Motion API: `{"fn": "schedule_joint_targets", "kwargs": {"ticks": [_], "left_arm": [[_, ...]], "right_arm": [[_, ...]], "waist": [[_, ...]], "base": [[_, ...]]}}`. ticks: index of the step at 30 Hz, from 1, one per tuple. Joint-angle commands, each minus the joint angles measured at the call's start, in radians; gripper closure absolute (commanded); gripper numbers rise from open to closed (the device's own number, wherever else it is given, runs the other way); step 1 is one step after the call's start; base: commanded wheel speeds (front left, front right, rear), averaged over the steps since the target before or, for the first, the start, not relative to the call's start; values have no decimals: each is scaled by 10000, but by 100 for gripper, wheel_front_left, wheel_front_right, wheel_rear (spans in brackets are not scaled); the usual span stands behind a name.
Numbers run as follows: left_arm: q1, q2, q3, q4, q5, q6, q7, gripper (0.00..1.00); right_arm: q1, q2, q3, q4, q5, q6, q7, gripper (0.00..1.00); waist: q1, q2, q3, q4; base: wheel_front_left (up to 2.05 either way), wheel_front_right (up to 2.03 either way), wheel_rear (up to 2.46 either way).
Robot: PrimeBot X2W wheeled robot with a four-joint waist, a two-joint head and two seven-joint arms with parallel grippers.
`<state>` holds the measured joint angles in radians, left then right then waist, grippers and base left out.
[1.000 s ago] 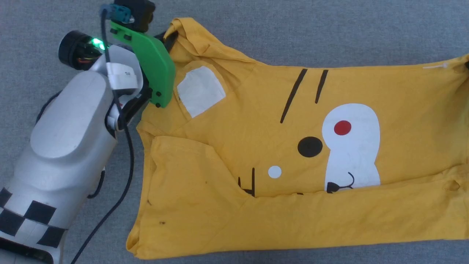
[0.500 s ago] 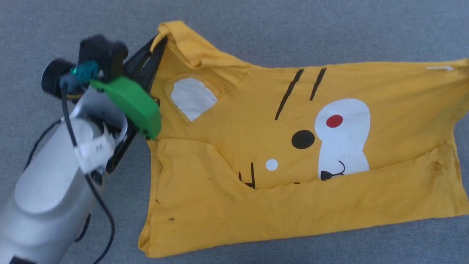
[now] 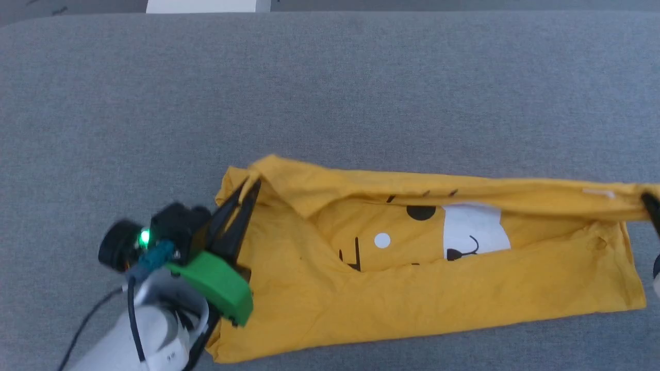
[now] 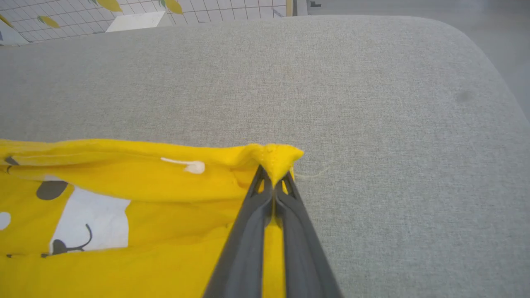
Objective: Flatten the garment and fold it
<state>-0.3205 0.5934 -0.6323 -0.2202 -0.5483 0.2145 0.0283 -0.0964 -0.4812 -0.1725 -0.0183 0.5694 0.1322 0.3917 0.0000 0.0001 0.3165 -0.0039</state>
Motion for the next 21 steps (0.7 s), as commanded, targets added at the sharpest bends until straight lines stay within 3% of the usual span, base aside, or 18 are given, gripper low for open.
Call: {"fn": "schedule_joint_targets", "kwargs": {"ticks": [1,7,13,14,15,16,17,21], "left_arm": [[458,-25,1,-41,-172,141,-136,100],[1992,-59,-92,258,-866,373,-378,100],[2436,-334,-391,1044,-1286,139,-356,100],[2407,-395,-420,1176,-1304,96,-379,100],[2357,-470,-453,1362,-1314,53,-407,83],[2308,-530,-482,1511,-1314,21,-424,56],[2247,-640,-489,1686,-1348,-10,-473,0],[2081,-946,-358,2137,-1471,-49,-812,0]], "right_arm": [[302,104,-44,-36,79,-15,-93,100],[1248,427,-67,103,124,-15,-261,100],[1667,648,256,523,-151,-15,-404,100],[1676,673,312,593,-200,-15,-429,66],[1678,708,361,685,-249,-15,-448,7],[1672,725,394,772,-294,-15,-444,0],[1654,738,440,875,-360,-15,-452,0],[1595,748,547,1055,-413,-15,-389,0]], "waist": [[0,-1,-152,11],[0,-1,-426,67],[0,-1,-639,156],[0,-1,-668,164],[0,-1,-712,177],[0,-1,-740,184],[0,-1,-795,189],[0,-1,-1007,176]], "base": [[0,0,0],[0,0,0],[0,0,0],[0,0,0],[0,0,0],[0,0,0],[0,0,0],[0,0,0]]}}
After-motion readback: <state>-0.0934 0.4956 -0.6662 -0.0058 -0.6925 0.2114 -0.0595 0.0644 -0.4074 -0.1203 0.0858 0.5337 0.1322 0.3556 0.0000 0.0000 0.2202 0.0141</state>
